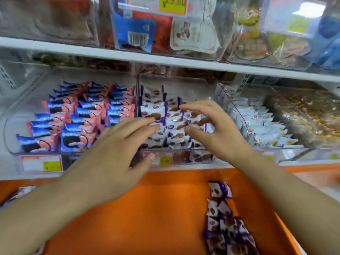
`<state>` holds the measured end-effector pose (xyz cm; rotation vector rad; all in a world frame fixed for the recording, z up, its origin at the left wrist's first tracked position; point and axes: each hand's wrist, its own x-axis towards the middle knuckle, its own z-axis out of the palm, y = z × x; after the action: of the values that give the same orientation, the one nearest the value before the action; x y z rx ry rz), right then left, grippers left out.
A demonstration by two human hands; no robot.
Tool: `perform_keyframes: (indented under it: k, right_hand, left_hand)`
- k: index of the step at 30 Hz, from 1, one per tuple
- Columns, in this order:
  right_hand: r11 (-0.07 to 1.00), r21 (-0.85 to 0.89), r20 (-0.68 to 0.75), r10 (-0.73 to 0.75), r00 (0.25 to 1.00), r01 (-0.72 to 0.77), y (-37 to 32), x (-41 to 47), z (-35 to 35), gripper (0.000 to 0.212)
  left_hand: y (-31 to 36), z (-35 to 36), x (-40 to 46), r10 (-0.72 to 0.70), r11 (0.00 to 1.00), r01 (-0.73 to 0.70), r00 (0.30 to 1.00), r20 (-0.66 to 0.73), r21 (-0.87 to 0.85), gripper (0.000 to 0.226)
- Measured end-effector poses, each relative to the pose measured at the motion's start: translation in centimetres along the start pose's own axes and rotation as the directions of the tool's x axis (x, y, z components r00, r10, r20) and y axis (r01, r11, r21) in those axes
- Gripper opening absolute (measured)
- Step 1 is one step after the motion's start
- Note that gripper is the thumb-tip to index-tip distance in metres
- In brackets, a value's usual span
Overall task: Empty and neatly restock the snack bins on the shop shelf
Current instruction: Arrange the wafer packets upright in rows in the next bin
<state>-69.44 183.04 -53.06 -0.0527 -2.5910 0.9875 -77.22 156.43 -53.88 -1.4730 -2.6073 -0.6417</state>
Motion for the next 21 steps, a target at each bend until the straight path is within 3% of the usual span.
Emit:
perform_keyframes:
  k: [3,7,10,14,19,21]
  right_hand:
    - [0.992,0.129,0.053,-0.009,0.999,0.002,0.5,-6.7,-3.1,0.023]
    - [0.952,-0.009,0.223,0.300,0.927,-0.306,7.2,-14.5,-2.7,0.019]
    - [0.839,-0.215,0.347,0.543,0.765,-0.499,13.8,-18.5,-0.3,0.035]
    - [0.786,-0.444,0.513,0.617,0.596,-0.431,19.9,-21.3,2.6,0.080]
    - [0.745,-0.509,0.520,0.666,0.536,-0.431,27.6,-23.1,6.0,0.105]
    - [0.751,-0.467,0.523,0.660,0.540,-0.466,29.3,-23.2,6.6,0.103]
  left_hand:
    - [2.2,2.2,-1.4,0.086,0.984,-0.071,0.992,0.087,-0.163,0.051]
    - [4.4,8.6,-3.0,0.149,0.964,-0.070,0.941,0.303,-0.257,0.045]
    - [5.4,14.2,-3.1,0.130,0.965,-0.011,0.887,0.444,-0.262,0.045]
    - [6.8,22.3,-3.2,0.038,0.938,0.136,0.873,0.486,-0.320,0.043]
    - [8.7,29.1,-5.0,-0.037,0.882,0.304,0.807,0.589,-0.361,0.043]
    - [8.8,29.9,-5.6,-0.051,0.860,0.348,0.785,0.617,-0.372,0.042]
